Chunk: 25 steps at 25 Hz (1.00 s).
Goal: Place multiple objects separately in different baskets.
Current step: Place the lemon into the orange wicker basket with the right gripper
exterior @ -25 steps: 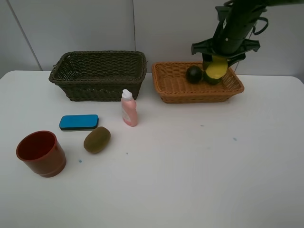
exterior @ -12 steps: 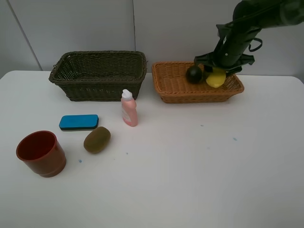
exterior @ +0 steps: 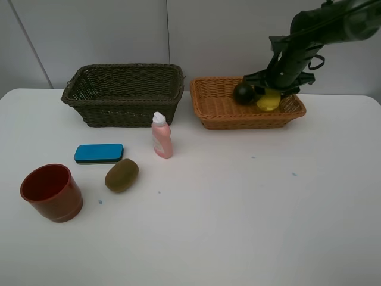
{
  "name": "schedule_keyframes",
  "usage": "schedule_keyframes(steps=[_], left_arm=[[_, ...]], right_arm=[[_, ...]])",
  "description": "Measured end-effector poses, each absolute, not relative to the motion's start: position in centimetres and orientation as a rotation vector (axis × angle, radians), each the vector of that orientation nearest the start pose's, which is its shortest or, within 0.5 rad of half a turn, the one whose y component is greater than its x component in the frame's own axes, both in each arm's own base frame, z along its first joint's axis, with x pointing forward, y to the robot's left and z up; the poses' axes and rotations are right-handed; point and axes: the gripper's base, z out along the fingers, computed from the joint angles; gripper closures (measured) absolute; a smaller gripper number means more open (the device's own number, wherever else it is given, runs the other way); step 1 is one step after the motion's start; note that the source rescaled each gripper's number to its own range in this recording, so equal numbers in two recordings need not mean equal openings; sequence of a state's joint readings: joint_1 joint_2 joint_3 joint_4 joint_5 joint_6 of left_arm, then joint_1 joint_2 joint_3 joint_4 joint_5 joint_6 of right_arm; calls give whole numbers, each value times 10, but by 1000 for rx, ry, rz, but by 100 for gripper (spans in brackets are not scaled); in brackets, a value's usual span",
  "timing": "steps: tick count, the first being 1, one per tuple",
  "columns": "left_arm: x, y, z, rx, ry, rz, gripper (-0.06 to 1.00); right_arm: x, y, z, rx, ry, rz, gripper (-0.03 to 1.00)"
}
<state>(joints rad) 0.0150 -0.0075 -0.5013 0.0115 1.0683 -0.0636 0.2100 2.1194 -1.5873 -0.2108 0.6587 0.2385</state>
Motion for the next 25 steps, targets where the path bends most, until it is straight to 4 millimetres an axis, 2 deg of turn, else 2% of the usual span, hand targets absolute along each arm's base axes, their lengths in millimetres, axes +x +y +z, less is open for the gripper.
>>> schedule_keyframes(steps=[15, 16, 18, 19, 22, 25], left_arm=[[-7, 1, 277, -81, 2041, -17, -5], [-7, 1, 277, -81, 2041, -17, -5], [-7, 1, 277, -81, 2041, -17, -5], [-7, 1, 277, -81, 2041, -17, -5], [-7, 1, 277, -81, 2041, -17, -5], [-7, 1, 277, -81, 2041, -17, -5]], right_arm=[[449, 84, 175, -205, 2649, -90, 41], [449, 84, 175, -205, 2654, -92, 36], [449, 84, 175, -205, 2655, -93, 12], [449, 84, 175, -203, 2656, -90, 7], [449, 85, 175, -192, 2659, -77, -1], [448, 85, 175, -191, 2660, -73, -2]])
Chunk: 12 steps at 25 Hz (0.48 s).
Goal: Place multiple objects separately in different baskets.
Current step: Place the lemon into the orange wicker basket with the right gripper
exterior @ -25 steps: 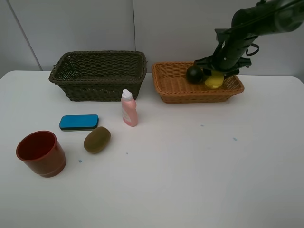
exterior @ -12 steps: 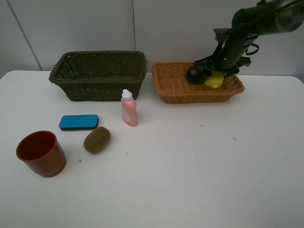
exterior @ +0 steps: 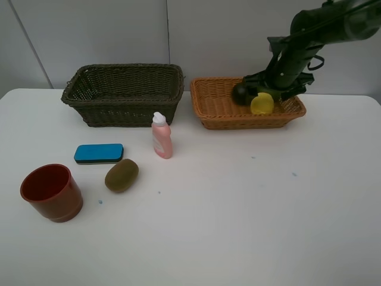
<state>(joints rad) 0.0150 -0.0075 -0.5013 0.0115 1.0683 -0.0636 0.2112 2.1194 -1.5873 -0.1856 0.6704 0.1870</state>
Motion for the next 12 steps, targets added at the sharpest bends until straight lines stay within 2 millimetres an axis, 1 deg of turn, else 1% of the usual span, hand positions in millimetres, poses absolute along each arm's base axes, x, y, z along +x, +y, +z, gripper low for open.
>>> schedule_keyframes(steps=[12], left_arm=[[-7, 1, 277, -81, 2041, -17, -5]], right_arm=[[448, 85, 175, -188, 2667, -72, -3]])
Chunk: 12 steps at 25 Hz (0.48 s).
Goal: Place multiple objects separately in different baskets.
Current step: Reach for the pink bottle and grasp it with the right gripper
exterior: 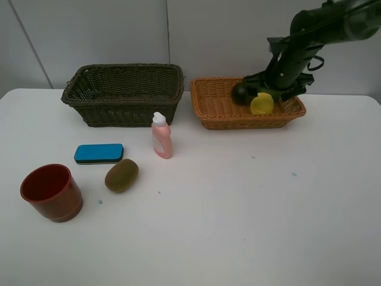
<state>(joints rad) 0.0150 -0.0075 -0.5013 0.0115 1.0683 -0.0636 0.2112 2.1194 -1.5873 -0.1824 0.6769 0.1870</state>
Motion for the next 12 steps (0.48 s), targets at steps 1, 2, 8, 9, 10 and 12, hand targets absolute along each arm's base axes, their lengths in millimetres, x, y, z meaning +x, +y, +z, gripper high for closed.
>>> schedule_keyframes(steps=[1, 2, 8, 9, 10, 12], left_arm=[[-7, 1, 277, -81, 2041, -17, -5], [-7, 1, 277, -81, 2041, -17, -5], [-7, 1, 277, -81, 2041, -17, -5], [-7, 1, 277, -81, 2041, -17, -5], [-7, 1, 277, -81, 2041, -17, -5], [-7, 1, 277, -81, 2041, -17, -5]], right_arm=[[448, 85, 175, -188, 2667, -72, -3], [448, 85, 175, -188, 2667, -72, -3], [446, 88, 174, -194, 2683, -76, -3], [445, 90, 175, -201, 2684, -75, -3], [444, 92, 178, -209, 2682, -75, -3], [441, 100, 184, -230, 2669, -67, -3]])
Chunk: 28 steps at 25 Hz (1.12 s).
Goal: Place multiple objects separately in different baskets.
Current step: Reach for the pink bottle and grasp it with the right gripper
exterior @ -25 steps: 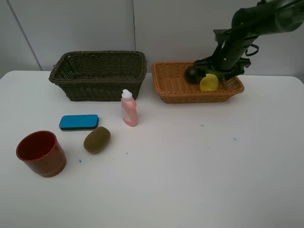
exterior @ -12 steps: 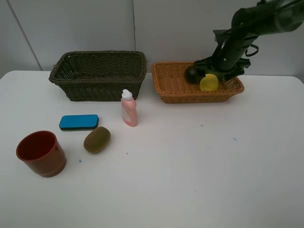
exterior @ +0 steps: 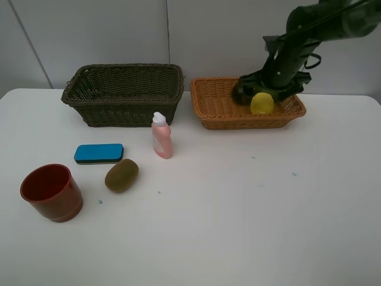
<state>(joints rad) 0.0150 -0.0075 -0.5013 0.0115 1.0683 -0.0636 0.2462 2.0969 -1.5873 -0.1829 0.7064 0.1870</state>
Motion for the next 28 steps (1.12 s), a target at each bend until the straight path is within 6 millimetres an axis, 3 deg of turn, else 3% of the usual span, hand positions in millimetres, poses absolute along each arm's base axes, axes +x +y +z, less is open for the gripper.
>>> schedule_keyframes(steps=[9, 16, 28], left_arm=[[-7, 1, 277, -81, 2041, -17, -5], [-7, 1, 277, -81, 2041, -17, -5], [-7, 1, 277, -81, 2041, -17, -5]], right_arm=[[418, 142, 222, -357, 2612, -32, -3], [388, 179, 240, -508, 2632, -29, -3], [333, 258, 248, -949, 2538, 54, -3]])
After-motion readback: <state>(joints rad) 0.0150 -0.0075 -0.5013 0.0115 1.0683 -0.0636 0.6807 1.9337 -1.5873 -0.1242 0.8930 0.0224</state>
